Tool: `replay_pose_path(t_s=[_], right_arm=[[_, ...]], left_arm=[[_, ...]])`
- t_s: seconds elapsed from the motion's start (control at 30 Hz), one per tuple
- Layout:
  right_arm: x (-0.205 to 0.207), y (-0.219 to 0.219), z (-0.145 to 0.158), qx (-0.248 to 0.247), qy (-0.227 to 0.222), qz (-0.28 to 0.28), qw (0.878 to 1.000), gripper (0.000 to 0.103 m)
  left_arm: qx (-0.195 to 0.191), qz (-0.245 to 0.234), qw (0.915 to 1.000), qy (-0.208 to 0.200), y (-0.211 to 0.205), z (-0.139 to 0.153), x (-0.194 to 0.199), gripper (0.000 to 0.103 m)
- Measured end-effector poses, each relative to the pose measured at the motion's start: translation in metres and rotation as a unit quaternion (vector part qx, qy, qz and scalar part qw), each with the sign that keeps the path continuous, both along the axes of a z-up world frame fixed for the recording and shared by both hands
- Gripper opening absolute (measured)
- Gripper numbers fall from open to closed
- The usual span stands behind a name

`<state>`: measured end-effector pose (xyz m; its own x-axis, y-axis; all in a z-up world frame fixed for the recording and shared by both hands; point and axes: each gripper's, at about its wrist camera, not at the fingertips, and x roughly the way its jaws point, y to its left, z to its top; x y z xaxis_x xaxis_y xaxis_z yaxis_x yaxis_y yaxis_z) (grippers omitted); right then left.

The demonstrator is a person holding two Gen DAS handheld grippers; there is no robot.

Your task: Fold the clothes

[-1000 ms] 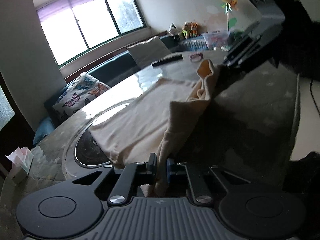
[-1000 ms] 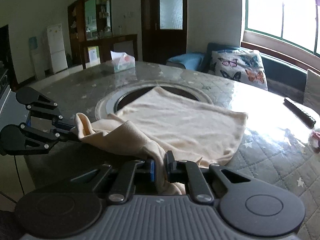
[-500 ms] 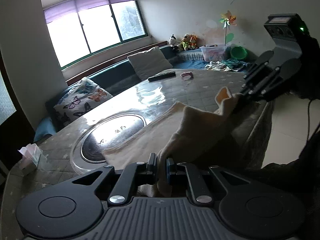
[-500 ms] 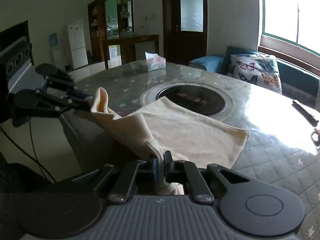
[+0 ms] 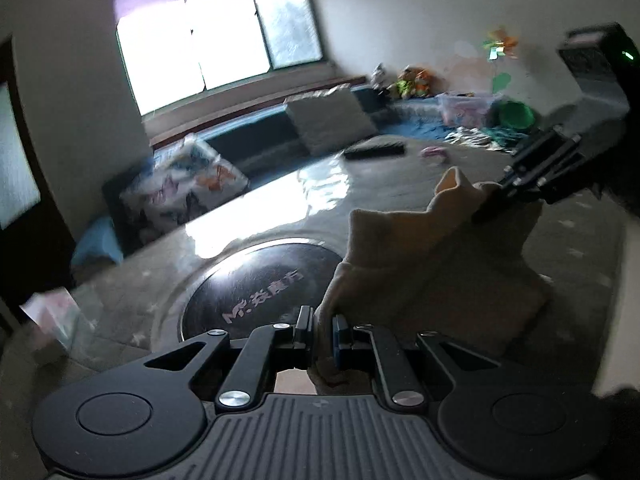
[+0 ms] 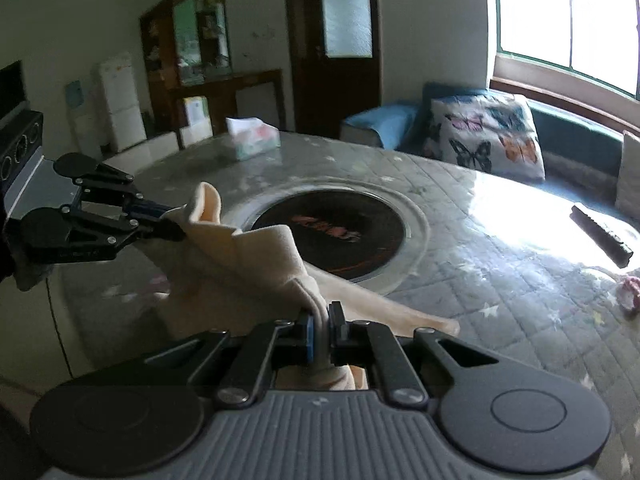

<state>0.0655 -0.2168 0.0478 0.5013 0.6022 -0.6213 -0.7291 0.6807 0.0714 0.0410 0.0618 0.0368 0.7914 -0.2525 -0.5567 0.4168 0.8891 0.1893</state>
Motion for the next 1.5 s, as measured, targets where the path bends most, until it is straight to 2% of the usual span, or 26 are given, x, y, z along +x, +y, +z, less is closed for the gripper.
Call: replay_pose_path(t_s=[0.1,0.2,0.3,0.37,0.43,0.53,0.63,0.73,0.8,0.83,0.93,1.1,1.23,1.33,1.5], right_arm=[[0.046,0.012,-0.023,-0.005,0.035,-0.028,0.999,0.007],[0.073,0.019,-0.051,-0.008,0.057,-0.060,0.997,0.011],[0.084,0.015,-0.069,0.006,0.072,-0.084,0.994,0.032],[0.085,0.007,-0.071,0.019,0.070,-0.099,0.992,0.041],[0.085,-0.003,-0.069,0.029,0.061,-0.124,0.990,0.045],[0.075,-0.016,-0.061,0.031,0.027,-0.159,0.986,0.045],[0.063,-0.015,-0.054,0.042,0.014,-0.150,0.988,0.045],[0.053,-0.007,-0.049,0.054,0.012,-0.126,0.990,0.040],[0.057,0.007,-0.054,0.047,0.027,-0.110,0.992,0.035],[0.059,0.011,-0.057,0.044,0.034,-0.107,0.993,0.032],[0.071,0.017,-0.069,0.037,0.051,-0.120,0.991,0.030],[0.084,0.015,-0.077,0.034,0.069,-0.139,0.987,0.026],[0.076,0.027,-0.065,0.029,0.043,-0.122,0.991,0.027],[0.074,0.046,-0.064,0.015,0.033,-0.094,0.995,0.027],[0.082,0.067,-0.079,-0.021,0.032,-0.101,0.994,0.027]], left_arm=[[-0.006,0.018,0.9993,0.031,0.007,-0.020,0.045,0.012],[-0.005,0.042,0.9978,0.050,0.013,-0.040,0.074,0.013],[-0.011,0.065,0.9960,0.060,0.022,-0.050,0.088,0.018],[-0.013,0.079,0.9954,0.051,0.026,-0.047,0.085,0.026],[-0.018,0.092,0.9948,0.040,0.029,-0.040,0.081,0.030],[-0.024,0.112,0.9932,0.022,0.035,-0.031,0.074,0.030],[-0.034,0.125,0.9916,0.009,0.038,-0.022,0.068,0.029],[-0.056,0.086,0.9943,0.028,0.024,-0.021,0.064,0.029],[-0.064,0.066,0.9949,0.041,0.013,-0.024,0.065,0.028],[-0.066,0.060,0.9949,0.049,0.009,-0.027,0.068,0.028],[-0.068,0.048,0.9938,0.073,-0.001,-0.037,0.080,0.027],[-0.072,0.064,0.9897,0.106,0.001,-0.054,0.101,0.027],[-0.095,0.064,0.9883,0.101,0.003,-0.047,0.102,0.026],[-0.092,0.056,0.9890,0.101,-0.005,-0.048,0.107,0.026],[-0.075,0.063,0.9892,0.109,-0.013,-0.058,0.115,0.027]])
